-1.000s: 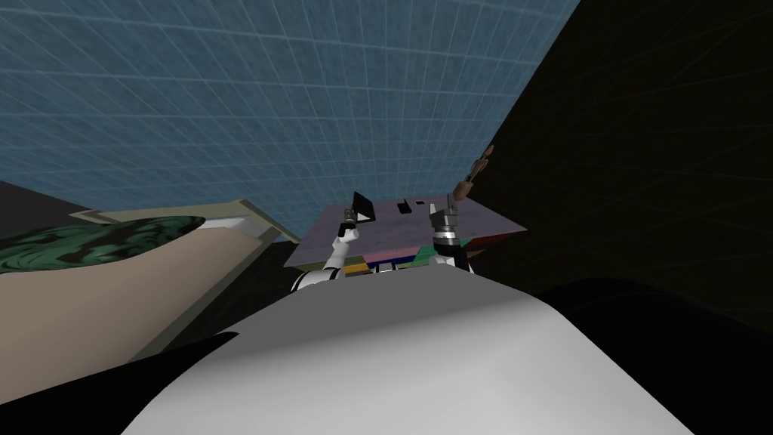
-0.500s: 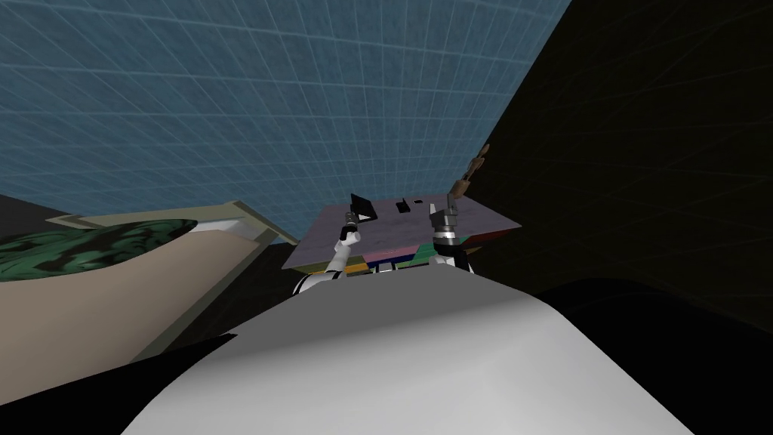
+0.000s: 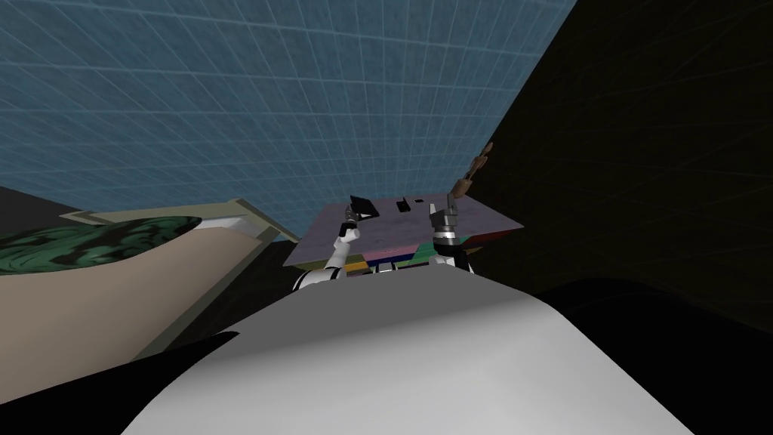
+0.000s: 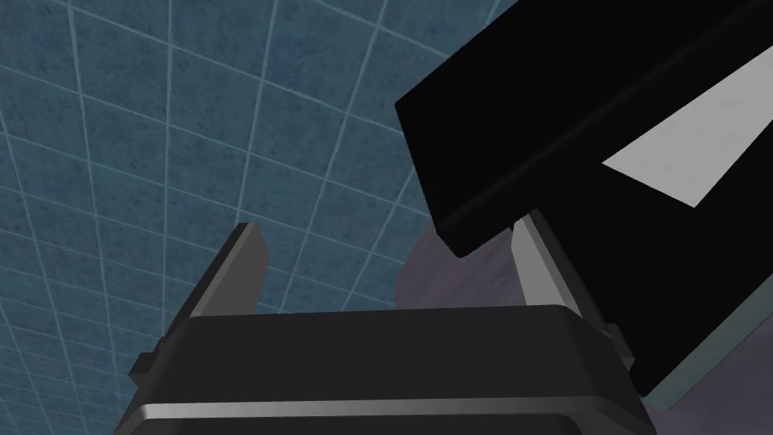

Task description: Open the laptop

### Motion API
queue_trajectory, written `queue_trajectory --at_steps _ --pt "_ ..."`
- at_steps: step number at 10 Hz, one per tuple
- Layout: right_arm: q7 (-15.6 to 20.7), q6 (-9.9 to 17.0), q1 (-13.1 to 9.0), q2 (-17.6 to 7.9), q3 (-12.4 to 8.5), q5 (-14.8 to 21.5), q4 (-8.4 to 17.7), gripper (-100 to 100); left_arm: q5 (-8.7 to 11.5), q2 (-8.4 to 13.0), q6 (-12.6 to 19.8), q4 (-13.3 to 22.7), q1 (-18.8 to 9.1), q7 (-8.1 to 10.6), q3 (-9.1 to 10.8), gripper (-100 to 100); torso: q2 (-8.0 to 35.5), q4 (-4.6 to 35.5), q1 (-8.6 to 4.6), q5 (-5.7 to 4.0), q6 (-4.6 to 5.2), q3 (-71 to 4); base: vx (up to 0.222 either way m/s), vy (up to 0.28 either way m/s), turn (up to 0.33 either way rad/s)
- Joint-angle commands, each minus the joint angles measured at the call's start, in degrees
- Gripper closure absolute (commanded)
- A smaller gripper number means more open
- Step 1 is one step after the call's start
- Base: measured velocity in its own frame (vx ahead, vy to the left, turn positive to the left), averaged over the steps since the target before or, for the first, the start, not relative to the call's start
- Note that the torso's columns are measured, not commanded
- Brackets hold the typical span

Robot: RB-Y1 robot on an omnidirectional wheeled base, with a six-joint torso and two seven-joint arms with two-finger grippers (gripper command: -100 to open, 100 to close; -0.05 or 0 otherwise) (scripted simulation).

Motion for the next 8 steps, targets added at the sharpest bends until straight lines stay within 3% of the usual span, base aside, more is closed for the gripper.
queue_trajectory --at_steps 1,4,6,7,8 --pt "0.0 0.0 0.0 0.0 0.0 0.0 0.0 0 0.32 0.34 2.74 -1.08 -1.45 -0.5 0.7 -100 -0.07 0.01 0.02 0.0 -0.01 -0.05 -0.03 -0.025 0.034" --pt "0.0 0.0 0.01 0.0 0.0 0.0 0.0 0 0.87 1.14 6.35 -1.81 -4.16 -0.96 1.64 -100 0.04 0.12 0.0 -0.03 -0.02 0.03 -0.029 -0.029 0.05" --pt "0.0 0.0 0.0 0.0 0.0 0.0 0.0 0 0.9 1.32 6.3 -1.86 -3.64 -0.77 1.4 -100 0.06 0.1 -0.03 -0.03 0.03 0.04 -0.021 -0.019 0.019" --pt "0.0 0.0 0.0 0.0 0.0 0.0 0.0 0 0.91 1.34 6.3 -1.63 -3.74 -0.74 1.39 0 -0.02 0.06 0.04 -0.01 0.0 -0.01 0.0 0.0 0.0" --pt "0.0 0.0 0.01 0.0 0.0 0.0 0.0 0 0.91 1.31 6.36 -1.59 -3.65 -0.75 1.38 0 -0.06 0.06 0.06 0.0 -0.02 -0.04 0.0 0.0 0.0"
